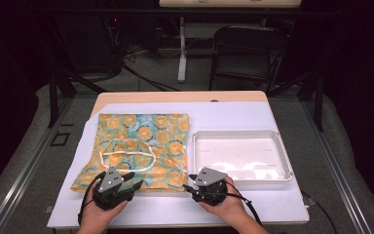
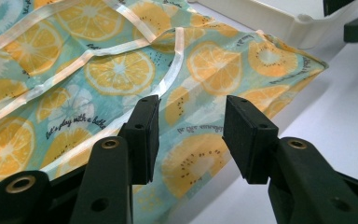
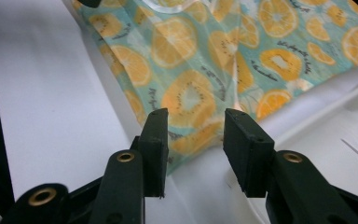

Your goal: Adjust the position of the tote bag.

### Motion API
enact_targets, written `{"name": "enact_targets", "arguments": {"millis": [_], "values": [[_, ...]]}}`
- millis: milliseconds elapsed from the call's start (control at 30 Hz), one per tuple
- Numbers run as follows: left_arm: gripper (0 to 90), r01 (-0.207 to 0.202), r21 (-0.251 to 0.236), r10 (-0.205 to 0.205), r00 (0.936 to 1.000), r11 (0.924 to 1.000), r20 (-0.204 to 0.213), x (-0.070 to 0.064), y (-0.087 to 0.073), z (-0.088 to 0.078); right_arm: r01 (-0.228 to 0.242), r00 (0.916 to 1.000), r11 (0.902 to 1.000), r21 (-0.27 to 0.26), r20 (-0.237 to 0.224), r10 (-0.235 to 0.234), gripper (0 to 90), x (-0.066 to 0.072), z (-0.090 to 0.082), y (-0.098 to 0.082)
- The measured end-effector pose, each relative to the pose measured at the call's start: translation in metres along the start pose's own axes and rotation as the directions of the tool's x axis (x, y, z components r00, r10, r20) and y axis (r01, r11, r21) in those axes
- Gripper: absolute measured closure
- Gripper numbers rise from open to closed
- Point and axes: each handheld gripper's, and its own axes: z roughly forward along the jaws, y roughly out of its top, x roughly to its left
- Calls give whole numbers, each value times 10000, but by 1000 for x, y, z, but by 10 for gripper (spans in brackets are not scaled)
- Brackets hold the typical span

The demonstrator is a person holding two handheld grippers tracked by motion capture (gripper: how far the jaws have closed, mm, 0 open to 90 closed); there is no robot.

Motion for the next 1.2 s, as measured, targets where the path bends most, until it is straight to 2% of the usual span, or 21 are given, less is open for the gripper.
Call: {"name": "enact_targets", "arguments": {"millis": [200, 300, 333, 400, 533, 633, 800, 1000, 1200], "values": [[559, 339, -114, -342, 9991, 9994, -243, 7, -4, -3, 484, 9988, 9983, 334, -131, -480, 606, 7, 8, -1], [560, 535, -208, -543, 9978, 9984, -389, 9, -6, -6, 362, 9991, 9990, 280, -235, -356, 605, 5, 10, 0], [559, 488, -189, -496, 9978, 9986, -435, 10, -7, -8, 345, 9990, 9989, 301, -302, -336, 604, 5, 11, 0], [559, 587, -264, -599, 9971, 9979, -472, 11, -8, -10, 449, 9982, 9985, 323, -417, -436, 604, 5, 13, 0], [559, 700, -357, -720, 9958, 9969, -573, 13, -10, -13, 807, 9967, 9962, 332, -126, -804, 601, 9, 15, 2], [558, 702, -409, -728, 9951, 9967, -669, 14, -11, -18, 853, 9964, 9958, 340, -54, -852, 601, 10, 18, 3], [553, 907, -523, -951, 9914, 9945, -900, 18, -14, -24, 1182, 9929, 9914, 555, 24, -1185, 595, 9, 22, 3], [544, 1081, -601, -1140, 9879, 9923, -1049, 23, -17, -28, 1279, 9918, 9900, 589, -148, -1272, 571, 11, 24, 3], [544, 998, -714, -1071, 9884, 9924, -1073, 24, -18, -32, 1294, 9916, 9895, 640, 6, -1297, 548, 12, 23, 5]]}}
